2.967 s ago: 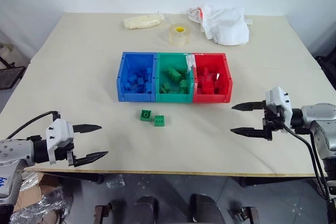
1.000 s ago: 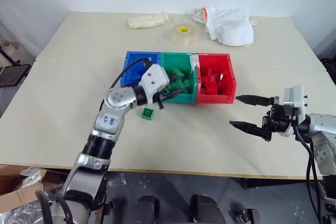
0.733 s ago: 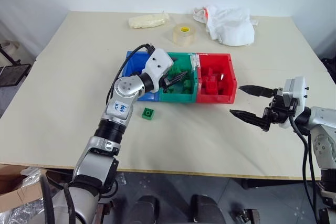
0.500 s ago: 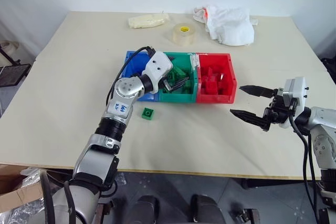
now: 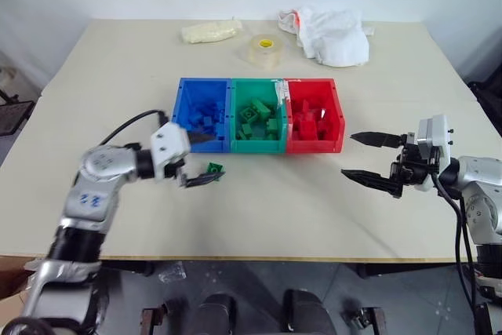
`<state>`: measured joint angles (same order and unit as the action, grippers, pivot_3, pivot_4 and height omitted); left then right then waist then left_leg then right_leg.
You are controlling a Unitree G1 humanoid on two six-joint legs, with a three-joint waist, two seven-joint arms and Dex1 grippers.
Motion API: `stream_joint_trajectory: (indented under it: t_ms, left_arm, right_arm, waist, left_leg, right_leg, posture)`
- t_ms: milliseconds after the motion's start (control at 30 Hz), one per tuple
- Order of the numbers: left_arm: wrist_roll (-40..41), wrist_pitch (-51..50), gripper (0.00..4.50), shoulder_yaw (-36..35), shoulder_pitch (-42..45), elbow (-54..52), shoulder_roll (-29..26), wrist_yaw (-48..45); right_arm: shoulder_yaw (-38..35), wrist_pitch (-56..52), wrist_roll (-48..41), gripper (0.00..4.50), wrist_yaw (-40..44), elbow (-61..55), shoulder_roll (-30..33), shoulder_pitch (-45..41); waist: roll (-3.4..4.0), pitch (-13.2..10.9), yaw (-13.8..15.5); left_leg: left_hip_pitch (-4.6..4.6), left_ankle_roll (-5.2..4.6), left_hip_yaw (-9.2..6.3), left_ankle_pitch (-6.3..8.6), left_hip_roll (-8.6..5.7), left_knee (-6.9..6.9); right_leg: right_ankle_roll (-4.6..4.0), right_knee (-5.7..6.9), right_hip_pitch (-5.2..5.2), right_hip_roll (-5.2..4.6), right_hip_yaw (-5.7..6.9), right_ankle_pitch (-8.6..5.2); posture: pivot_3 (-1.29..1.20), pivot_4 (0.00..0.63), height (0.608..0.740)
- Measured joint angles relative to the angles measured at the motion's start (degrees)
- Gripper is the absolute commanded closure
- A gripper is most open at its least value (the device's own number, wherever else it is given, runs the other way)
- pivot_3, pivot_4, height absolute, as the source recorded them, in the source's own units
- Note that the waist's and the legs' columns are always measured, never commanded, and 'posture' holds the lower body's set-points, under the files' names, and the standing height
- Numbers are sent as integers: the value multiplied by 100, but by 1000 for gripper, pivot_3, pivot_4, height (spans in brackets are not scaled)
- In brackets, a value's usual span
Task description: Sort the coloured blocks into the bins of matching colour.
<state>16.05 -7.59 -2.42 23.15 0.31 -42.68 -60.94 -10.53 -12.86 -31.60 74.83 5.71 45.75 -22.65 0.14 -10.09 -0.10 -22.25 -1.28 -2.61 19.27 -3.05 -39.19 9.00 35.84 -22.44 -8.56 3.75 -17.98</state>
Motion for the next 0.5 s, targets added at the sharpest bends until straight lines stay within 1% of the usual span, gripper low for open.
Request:
stream_joint_trajectory:
  t_ms: [100, 200, 367, 500]
  left_arm:
    - [163, -46, 197, -471, -670, -173, -527, -247]
    - [271, -46, 197, -933, -1274, -169, -825, -419]
    - [287, 65, 197, -1471, -1972, 20, -991, -504]
    - [286, 69, 197, -1556, -2029, 22, -978, -461]
  right_arm:
    - [159, 8, 46, 0, 239, 124, 30, -148]
    - [241, 51, 151, 0, 496, 290, 151, -190]
    - [329, 117, 280, 0, 682, 502, 174, -335]
    - [337, 161, 338, 0, 738, 567, 173, -440]
  waist:
    - [0, 0, 11]
    - [0, 0, 13]
    - [1, 0, -6]
    - [1, -1, 19]
  left_leg:
    - [0, 0, -4, 0, -1, -2]
    - [0, -1, -6, 1, -2, 1]
    - [1, 0, -1, 1, 3, 3]
    - [1, 0, -3, 1, -1, 2]
  right_leg:
    - [0, -1, 3, -1, -1, 0]
    - [-1, -2, 3, -2, -2, -1]
    - [-3, -4, 1, 0, -2, -1]
    - [-3, -3, 3, -3, -2, -1]
  posture:
    - [0, 150, 740]
    - [0, 150, 740]
    - [0, 150, 740]
    - [0, 150, 740]
